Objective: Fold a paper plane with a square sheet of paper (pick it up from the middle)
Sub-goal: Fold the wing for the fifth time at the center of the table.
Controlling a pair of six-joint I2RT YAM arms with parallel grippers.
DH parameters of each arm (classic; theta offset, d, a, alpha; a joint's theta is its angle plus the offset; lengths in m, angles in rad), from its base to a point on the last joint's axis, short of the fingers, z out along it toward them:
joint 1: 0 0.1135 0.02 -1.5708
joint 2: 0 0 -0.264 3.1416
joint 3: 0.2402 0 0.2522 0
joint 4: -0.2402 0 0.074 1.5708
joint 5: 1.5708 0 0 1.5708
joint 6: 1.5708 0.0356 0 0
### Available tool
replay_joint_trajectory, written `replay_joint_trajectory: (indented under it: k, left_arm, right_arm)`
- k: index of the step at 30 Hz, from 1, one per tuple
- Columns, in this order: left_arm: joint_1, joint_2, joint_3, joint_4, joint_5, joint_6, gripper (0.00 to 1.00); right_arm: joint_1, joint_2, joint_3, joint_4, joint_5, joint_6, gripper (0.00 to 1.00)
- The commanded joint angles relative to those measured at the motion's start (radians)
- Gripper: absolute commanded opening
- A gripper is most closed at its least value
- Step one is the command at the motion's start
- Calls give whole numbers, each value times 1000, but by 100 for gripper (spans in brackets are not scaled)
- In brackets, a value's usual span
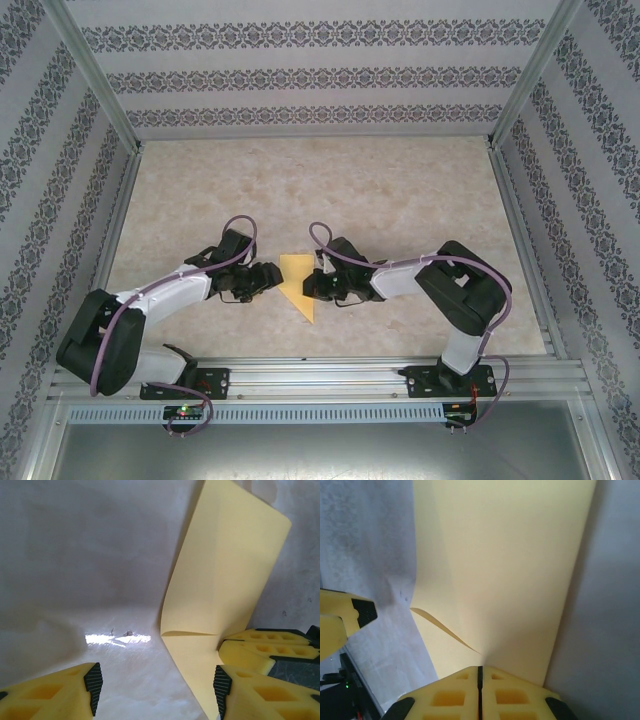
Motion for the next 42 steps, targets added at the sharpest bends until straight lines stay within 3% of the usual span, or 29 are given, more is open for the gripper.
replay_joint_trajectory:
  k: [1,9,38,42]
  left_arm:
    - [-6,17,30,40,26,24,64]
    - [-9,102,62,110,107,9,62]
    - [-12,289,150,219,189,13,50]
    - [-5,298,157,225,198,26,40]
  right_arm:
    - [-21,53,-61,62,-19,7,9]
    - [-62,138,-123,253,-101,72,9]
    - [-100,196,-125,256,-123,50,10]
    - [-106,193,-123,248,-129,40,11]
